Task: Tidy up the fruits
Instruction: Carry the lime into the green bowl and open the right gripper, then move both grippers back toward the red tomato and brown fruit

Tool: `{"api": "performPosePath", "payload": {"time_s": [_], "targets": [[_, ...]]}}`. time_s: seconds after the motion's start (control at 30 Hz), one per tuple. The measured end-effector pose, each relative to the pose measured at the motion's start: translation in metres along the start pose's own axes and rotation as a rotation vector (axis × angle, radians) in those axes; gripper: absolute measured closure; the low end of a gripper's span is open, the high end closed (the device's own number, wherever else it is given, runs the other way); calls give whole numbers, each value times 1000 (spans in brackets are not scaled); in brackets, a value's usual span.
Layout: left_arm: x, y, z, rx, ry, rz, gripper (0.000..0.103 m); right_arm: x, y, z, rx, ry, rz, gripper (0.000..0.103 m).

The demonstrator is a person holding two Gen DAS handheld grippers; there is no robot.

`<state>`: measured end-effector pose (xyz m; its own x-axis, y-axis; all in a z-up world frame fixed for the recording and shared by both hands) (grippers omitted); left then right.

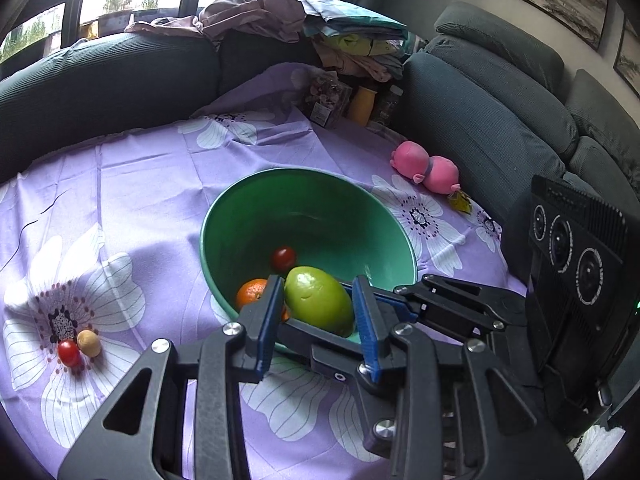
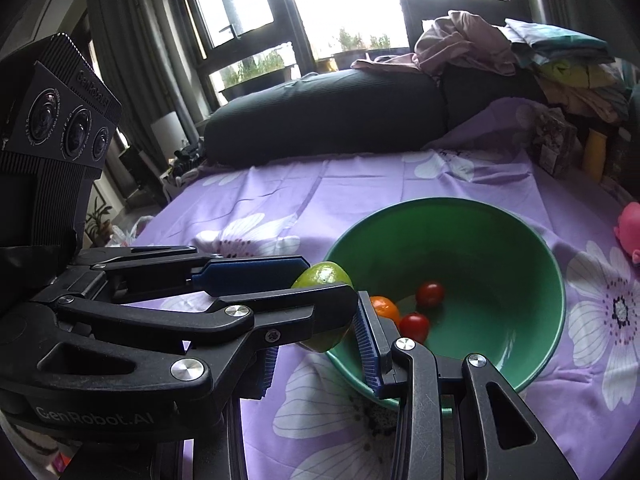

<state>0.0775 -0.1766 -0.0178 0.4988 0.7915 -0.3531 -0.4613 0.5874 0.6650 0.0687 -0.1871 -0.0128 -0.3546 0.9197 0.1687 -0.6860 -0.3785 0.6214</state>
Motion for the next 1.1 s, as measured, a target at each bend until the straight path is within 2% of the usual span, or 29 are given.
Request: {"api": "performPosePath", "payload": {"time_s": [0.57, 0.83, 0.97, 1.03, 1.1], "targets": [[1, -49, 5, 63, 52, -72, 67, -42, -23, -8, 72, -50, -58, 65], [0, -58, 0, 87, 62, -45, 64, -44, -30, -14, 122, -23, -86, 65], [1, -53, 1, 69, 48, -9, 45, -46, -27, -16, 121, -32, -94, 65], [2, -46, 2, 43, 39, 20, 28, -47, -24, -15, 115, -33, -108, 65], [4, -38, 3, 19, 31, 48, 23, -45, -16, -12, 101, -35, -115, 65]]}}
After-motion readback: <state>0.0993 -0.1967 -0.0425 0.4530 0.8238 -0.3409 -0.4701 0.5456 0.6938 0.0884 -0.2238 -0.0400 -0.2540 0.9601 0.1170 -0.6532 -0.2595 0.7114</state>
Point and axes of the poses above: each gripper's, at about its wrist camera, not at the fingertips, and y roughly against the way its jaws point, x to its left, z to its top, the point moved 5 cm from there along -y, roughly the way its jaws point, and after that the axes turned 5 degrees about y, right-handed, at the moved point
